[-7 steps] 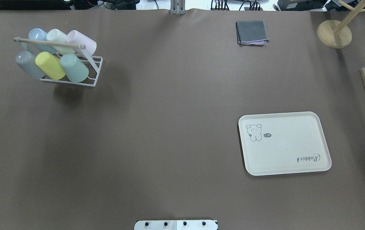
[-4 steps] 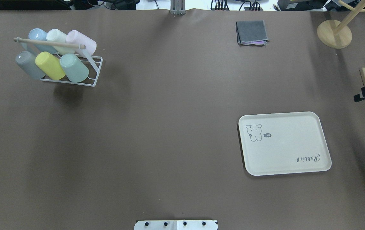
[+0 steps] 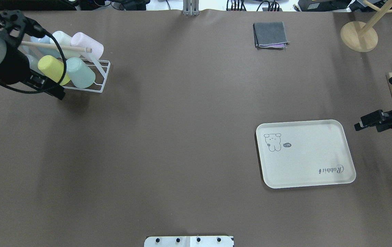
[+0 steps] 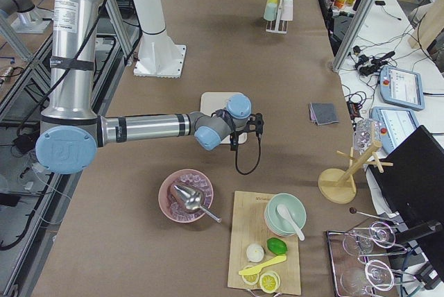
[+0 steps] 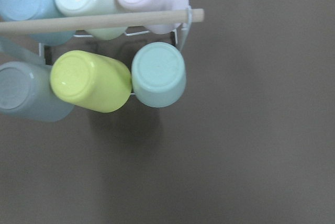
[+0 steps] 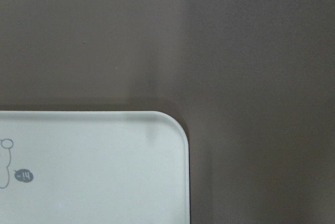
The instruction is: Pick up and place green cup on tray
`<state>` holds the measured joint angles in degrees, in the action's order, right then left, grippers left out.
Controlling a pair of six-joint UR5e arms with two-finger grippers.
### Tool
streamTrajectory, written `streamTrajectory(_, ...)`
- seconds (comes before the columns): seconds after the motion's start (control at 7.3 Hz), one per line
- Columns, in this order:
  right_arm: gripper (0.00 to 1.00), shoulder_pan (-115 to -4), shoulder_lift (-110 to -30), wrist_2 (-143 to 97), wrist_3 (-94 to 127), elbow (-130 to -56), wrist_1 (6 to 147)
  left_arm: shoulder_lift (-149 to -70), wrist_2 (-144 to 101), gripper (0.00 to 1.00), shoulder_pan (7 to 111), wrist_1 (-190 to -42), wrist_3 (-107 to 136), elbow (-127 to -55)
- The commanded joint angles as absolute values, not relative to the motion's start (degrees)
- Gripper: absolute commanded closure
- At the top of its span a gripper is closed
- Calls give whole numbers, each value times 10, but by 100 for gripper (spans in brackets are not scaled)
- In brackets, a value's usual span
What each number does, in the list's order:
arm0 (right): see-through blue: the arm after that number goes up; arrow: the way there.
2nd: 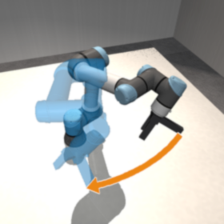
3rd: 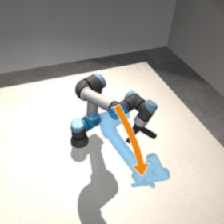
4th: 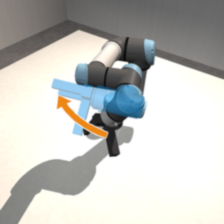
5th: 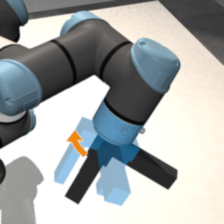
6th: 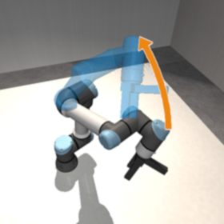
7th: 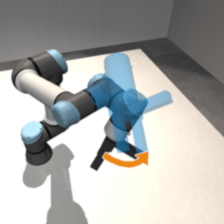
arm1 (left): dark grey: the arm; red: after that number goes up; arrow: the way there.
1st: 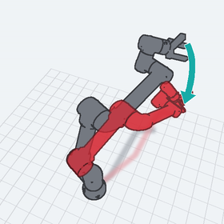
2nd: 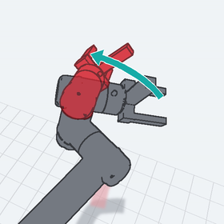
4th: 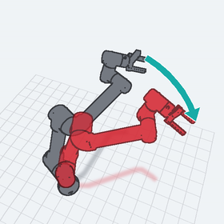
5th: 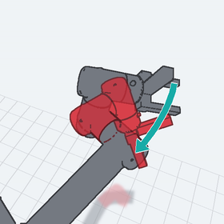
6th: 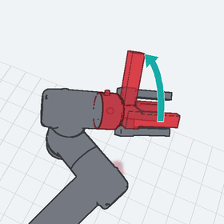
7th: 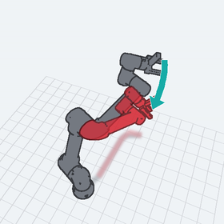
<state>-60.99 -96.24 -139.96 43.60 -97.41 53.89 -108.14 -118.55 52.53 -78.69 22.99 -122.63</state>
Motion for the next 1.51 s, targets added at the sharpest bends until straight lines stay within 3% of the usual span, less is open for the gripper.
streamTrajectory(0.0, 1, -576, -962, -1375, 438, -963, 533, -1083, -1002, 1, 428, -787, 29, -1239)
streamTrajectory(0.41, 1, -536, -961, -1375, 445, -949, 533, -1083, -764, 1, 313, -785, -177, -1230)
streamTrajectory(0.68, 7, -521, -960, -1374, 450, -948, 533, -1078, -624, 1, 300, -792, -345, -1204)
streamTrajectory(0.96, 24, -519, -961, -1377, 449, -949, 533, -1078, -475, 1, 242, -794, -399, -1135)
streamTrajectory(1.37, 26, -519, -960, -1375, 442, -931, 533, -1078, -369, 1, 236, -797, -527, -1088)
